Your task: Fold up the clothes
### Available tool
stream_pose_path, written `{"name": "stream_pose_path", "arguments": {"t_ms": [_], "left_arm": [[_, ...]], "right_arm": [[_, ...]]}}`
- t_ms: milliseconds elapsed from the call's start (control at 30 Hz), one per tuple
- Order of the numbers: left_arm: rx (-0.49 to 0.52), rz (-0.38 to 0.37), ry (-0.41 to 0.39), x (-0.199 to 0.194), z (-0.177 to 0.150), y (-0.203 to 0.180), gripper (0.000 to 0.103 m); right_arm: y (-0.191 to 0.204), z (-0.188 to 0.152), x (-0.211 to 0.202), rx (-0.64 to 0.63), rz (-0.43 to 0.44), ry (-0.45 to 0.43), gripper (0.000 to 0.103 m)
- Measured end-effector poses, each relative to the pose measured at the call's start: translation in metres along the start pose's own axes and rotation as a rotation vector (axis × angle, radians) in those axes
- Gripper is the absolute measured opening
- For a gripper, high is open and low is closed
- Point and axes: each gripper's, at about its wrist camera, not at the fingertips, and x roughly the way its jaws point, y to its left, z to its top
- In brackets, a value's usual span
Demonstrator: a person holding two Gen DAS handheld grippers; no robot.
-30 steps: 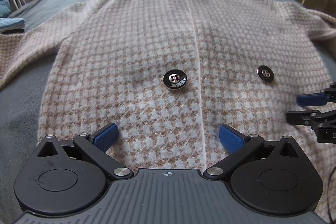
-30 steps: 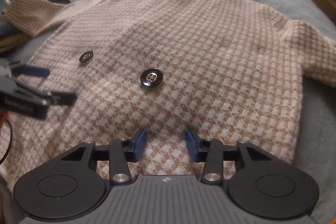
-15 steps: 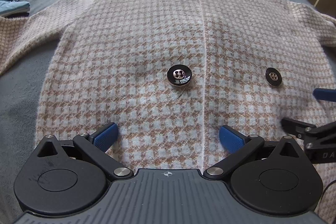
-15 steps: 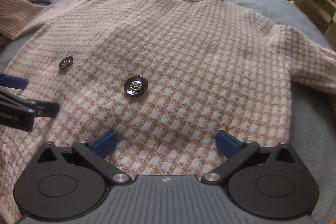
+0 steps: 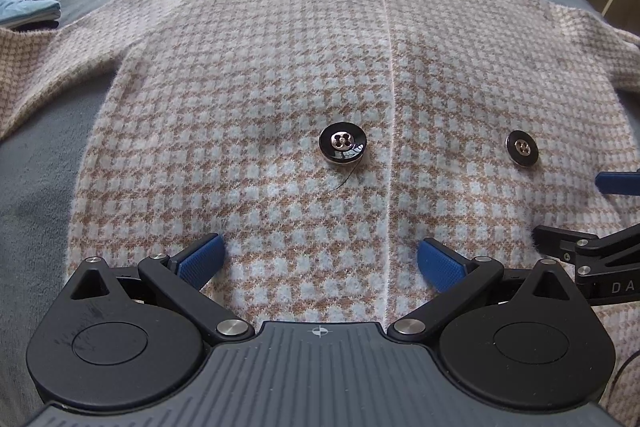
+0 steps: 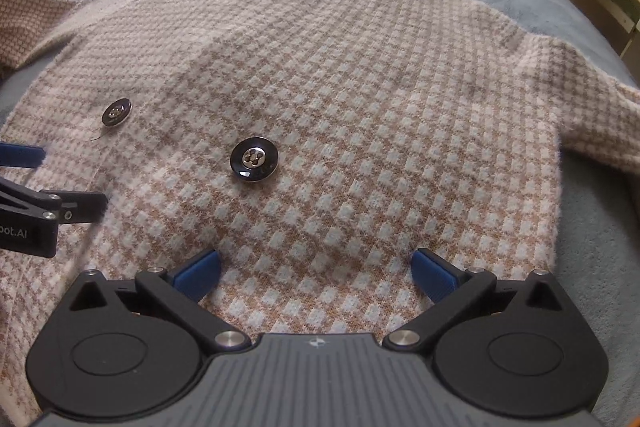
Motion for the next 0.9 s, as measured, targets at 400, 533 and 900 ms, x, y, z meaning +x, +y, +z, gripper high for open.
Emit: {"name": "stream_pose_path", "arguments": {"t_ms": [400,533,900], "left_arm": [[-0.003,-0.005,0.003,0.0,-0.001,0.0,0.103],[-0.002,-0.002,-0.002,0.0,-0.001,0.0,0.103],[-0.002,-0.029,-0.092,-0.02,0.01,-0.001,0.103]], "right_arm": [[-0.001,0.002,0.001,-0.003,0.005,0.007,0.103],[-0.003,0.0,-0.001,-0.019,0.015,-0.021,0.103],[-0.068,0.023,-0.062,0.067,-0.108,-0.309,0.103]]}}
